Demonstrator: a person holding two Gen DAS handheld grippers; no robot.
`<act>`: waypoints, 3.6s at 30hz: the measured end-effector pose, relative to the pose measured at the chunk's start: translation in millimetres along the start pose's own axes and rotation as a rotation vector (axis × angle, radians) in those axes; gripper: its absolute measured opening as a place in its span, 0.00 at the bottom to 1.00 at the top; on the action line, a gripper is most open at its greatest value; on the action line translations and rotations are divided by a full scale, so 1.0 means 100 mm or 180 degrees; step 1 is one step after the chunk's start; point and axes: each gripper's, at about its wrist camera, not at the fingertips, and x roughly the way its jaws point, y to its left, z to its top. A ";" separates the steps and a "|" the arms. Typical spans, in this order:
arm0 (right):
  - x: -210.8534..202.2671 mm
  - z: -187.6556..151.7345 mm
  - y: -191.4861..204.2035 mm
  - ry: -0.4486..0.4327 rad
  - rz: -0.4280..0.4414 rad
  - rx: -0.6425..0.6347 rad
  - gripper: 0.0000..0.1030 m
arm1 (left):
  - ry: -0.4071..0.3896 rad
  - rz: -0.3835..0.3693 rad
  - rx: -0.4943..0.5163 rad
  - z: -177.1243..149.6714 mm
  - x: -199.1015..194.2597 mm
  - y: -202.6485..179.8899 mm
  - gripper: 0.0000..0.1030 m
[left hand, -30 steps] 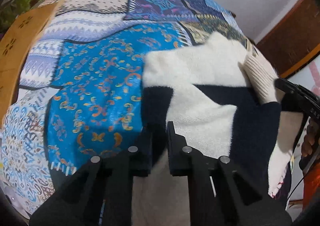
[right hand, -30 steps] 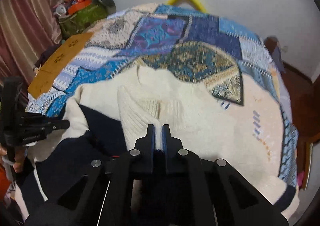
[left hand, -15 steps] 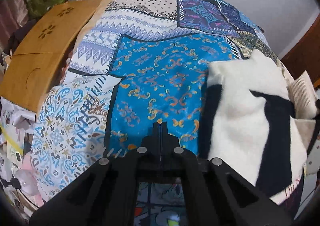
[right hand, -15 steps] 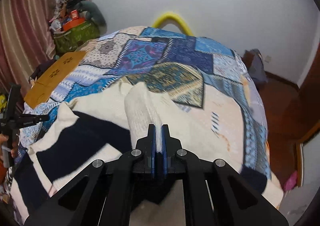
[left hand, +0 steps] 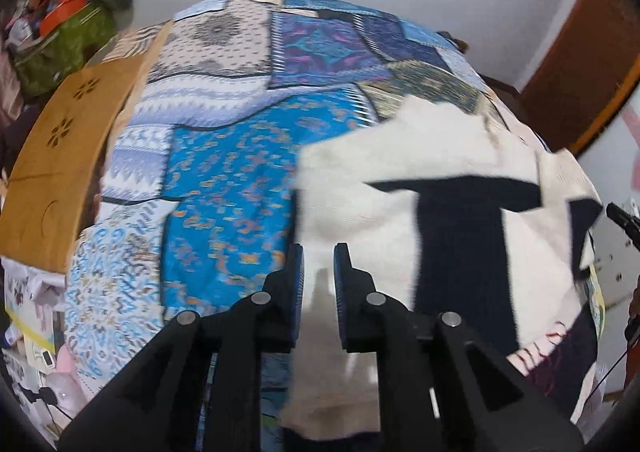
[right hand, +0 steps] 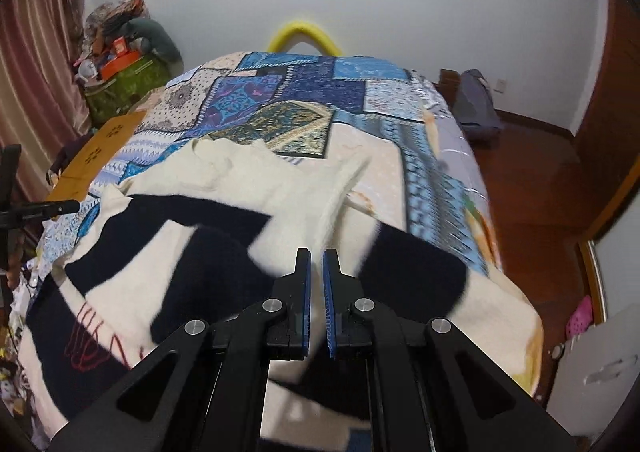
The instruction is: Fold small clothes
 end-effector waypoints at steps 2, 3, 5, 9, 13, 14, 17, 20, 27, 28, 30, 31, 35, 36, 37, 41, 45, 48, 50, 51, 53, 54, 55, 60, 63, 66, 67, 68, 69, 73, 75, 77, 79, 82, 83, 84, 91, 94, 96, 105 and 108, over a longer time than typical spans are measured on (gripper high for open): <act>-0.11 -0.08 -0.07 -0.0020 -0.0039 0.0030 0.06 | 0.0024 -0.0019 0.0122 -0.04 0.00 -0.17 0.28; -0.13 -0.12 -0.10 -0.0007 -0.0063 0.0048 0.09 | 0.0019 -0.0021 0.0179 -0.07 0.00 -0.25 0.35; -0.17 -0.22 -0.13 0.0072 -0.0087 0.0047 0.25 | 0.0007 -0.0038 0.0273 -0.12 0.00 -0.38 0.44; -0.15 -0.41 -0.07 0.0100 -0.0115 -0.0120 0.73 | 0.0067 -0.0016 0.0391 -0.24 0.07 -0.57 0.57; 0.04 -0.52 0.02 0.0220 -0.0141 -0.0206 0.73 | 0.0215 0.0011 0.0462 -0.34 0.21 -0.68 0.58; 0.13 -0.53 0.05 0.0248 -0.0127 -0.0189 0.73 | 0.0210 0.0031 0.0435 -0.37 0.23 -0.69 0.60; 0.35 -0.53 0.14 0.0332 -0.0094 -0.0249 0.62 | 0.0206 0.0046 0.0328 -0.37 0.25 -0.67 0.65; 0.55 -0.53 0.20 0.0452 -0.0261 -0.0354 0.12 | 0.0245 -0.0004 0.0203 -0.38 0.26 -0.61 0.68; 0.18 -0.54 -0.14 0.0254 -0.0230 -0.0098 0.07 | 0.0231 0.0019 0.0202 -0.38 0.26 -0.60 0.71; 0.08 -0.57 -0.25 0.0238 -0.0284 -0.0068 0.07 | 0.0229 0.0023 0.0201 -0.38 0.26 -0.60 0.71; -0.04 -0.62 -0.41 0.0235 -0.0423 -0.0022 0.07 | 0.0219 0.0036 0.0194 -0.38 0.26 -0.61 0.71; -0.09 -0.66 -0.50 0.0251 -0.0500 -0.0004 0.07 | 0.0215 0.0041 0.0190 -0.39 0.26 -0.62 0.71; -0.24 -0.80 -0.82 0.0377 -0.0735 0.0097 0.07 | 0.0201 0.0032 0.0162 -0.40 0.26 -0.61 0.71; -0.27 -0.83 -0.88 0.0399 -0.0788 0.0112 0.07 | 0.0203 0.0027 0.0157 -0.40 0.26 -0.60 0.71; -0.30 -0.86 -0.92 0.0423 -0.0830 0.0122 0.07 | 0.0206 0.0023 0.0151 -0.39 0.26 -0.60 0.71; -0.41 -0.96 -1.04 0.0532 -0.0946 0.0155 0.08 | 0.0206 0.0030 0.0179 -0.39 0.26 -0.61 0.71; -0.71 -0.93 -1.02 0.0471 -0.0835 0.0159 0.14 | 0.0179 0.0051 0.0253 -0.38 0.21 -0.62 0.71; -0.92 -0.78 -0.84 0.0270 -0.0718 0.0054 0.29 | 0.0099 0.0085 0.0275 -0.36 0.12 -0.61 0.71; -1.04 -0.63 -0.67 0.0040 -0.0613 -0.0011 0.37 | 0.0028 0.0115 0.0276 -0.34 0.05 -0.59 0.71; -1.04 -0.55 -0.57 -0.0049 -0.0529 -0.0023 0.39 | -0.0007 0.0121 0.0270 -0.33 0.00 -0.58 0.71; -1.07 -0.39 -0.39 -0.0186 -0.0279 -0.0035 0.42 | -0.0059 0.0136 0.0264 -0.31 -0.08 -0.54 0.71; -1.05 -0.33 -0.31 -0.0216 -0.0178 -0.0041 0.46 | -0.0077 0.0153 0.0264 -0.30 -0.10 -0.53 0.71; -1.01 -0.28 -0.22 -0.0238 -0.0071 -0.0047 0.48 | -0.0086 0.0165 0.0264 -0.30 -0.12 -0.51 0.71; -0.47 -0.08 0.11 -0.0215 0.0177 -0.0101 0.57 | -0.0086 0.0195 0.0182 -0.34 -0.17 -0.39 0.71; -0.01 0.03 0.02 -0.0043 0.0093 0.0108 0.57 | -0.0071 0.0271 0.0171 -0.36 -0.15 -0.34 0.71; 0.36 0.12 -0.16 0.0136 -0.0015 0.0441 0.57 | -0.0051 0.0270 0.0153 -0.37 -0.13 -0.30 0.71; 0.47 0.15 -0.24 0.0216 -0.0009 0.0551 0.56 | -0.0051 0.0263 0.0154 -0.37 -0.13 -0.30 0.71; 0.60 0.16 -0.33 0.0295 0.0038 0.0690 0.51 | -0.0055 0.0252 0.0171 -0.37 -0.13 -0.32 0.71; 0.65 0.16 -0.37 0.0350 0.0063 0.0761 0.44 | -0.0059 0.0247 0.0198 -0.37 -0.12 -0.34 0.71; 0.87 0.10 -0.40 0.0631 0.0181 0.0804 0.16 | -0.0028 0.0214 0.0270 -0.34 -0.06 -0.45 0.71; 0.87 0.06 -0.34 0.0692 0.0170 0.0703 0.07 | -0.0026 0.0167 0.0318 -0.33 -0.04 -0.55 0.71; 0.75 0.05 -0.27 0.0634 0.0118 0.0524 0.06 | -0.0010 0.0128 0.0378 -0.34 -0.02 -0.64 0.71; 0.60 0.05 -0.25 0.0575 0.0133 0.0435 0.06 | 0.0028 0.0127 0.0456 -0.36 0.03 -0.71 0.71; 0.24 0.06 -0.22 0.0461 0.0151 0.0320 0.06 | 0.0113 0.0214 0.0554 -0.42 0.15 -0.81 0.71; 0.08 0.07 -0.21 0.0416 0.0159 0.0277 0.06 | 0.0088 0.0232 0.0552 -0.44 0.16 -0.82 0.71; -0.02 0.07 -0.21 0.0389 0.0161 0.0247 0.06 | 0.0074 0.0227 0.0528 -0.44 0.16 -0.81 0.71; -0.52 0.09 -0.27 0.0288 0.0169 0.0303 0.06 | 0.0125 0.0160 0.0389 -0.44 0.16 -0.74 0.72; -0.55 0.10 -0.43 0.0199 0.0075 0.0529 0.06 | 0.0119 0.0194 0.0402 -0.45 0.15 -0.76 0.72; -0.52 0.09 -0.57 0.0156 -0.0036 0.0692 0.06 | 0.0115 0.0212 0.0420 -0.45 0.14 -0.77 0.72; -0.02 -0.27 -0.70 0.0502 -0.0077 0.0575 0.50 | 0.0094 0.0229 0.0415 -0.45 0.17 -0.76 0.76; 0.14 -0.35 -0.72 0.0533 -0.0029 0.0619 0.51 | 0.0102 0.0212 0.0381 -0.45 0.18 -0.74 0.76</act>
